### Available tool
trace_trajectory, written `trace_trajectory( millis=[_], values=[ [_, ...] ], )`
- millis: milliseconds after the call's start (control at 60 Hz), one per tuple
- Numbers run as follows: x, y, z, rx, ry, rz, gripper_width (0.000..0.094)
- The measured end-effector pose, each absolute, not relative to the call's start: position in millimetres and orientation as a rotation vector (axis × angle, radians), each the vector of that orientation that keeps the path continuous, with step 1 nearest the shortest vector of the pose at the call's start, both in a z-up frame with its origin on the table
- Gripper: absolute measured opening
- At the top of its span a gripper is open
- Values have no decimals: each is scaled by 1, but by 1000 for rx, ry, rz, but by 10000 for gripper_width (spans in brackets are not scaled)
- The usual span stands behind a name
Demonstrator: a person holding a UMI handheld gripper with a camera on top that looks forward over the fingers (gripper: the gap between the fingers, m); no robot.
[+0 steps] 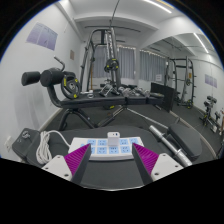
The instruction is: Unplug charger
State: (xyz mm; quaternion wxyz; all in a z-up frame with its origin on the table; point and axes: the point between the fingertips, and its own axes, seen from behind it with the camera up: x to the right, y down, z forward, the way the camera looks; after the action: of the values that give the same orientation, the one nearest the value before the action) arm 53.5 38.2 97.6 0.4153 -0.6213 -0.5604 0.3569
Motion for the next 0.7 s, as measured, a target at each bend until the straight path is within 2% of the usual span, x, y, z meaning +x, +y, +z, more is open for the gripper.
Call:
trace_trajectory(
  millis=[300, 617, 683, 700],
  values=[
    [-51, 55, 43, -1544, -1453, 851, 851],
    [-91, 64, 14, -1613, -1455, 851, 807],
    [-93, 64, 14, -1589, -1458, 856, 265],
    [-93, 63, 14, -1587, -1449, 861, 262]
  ],
)
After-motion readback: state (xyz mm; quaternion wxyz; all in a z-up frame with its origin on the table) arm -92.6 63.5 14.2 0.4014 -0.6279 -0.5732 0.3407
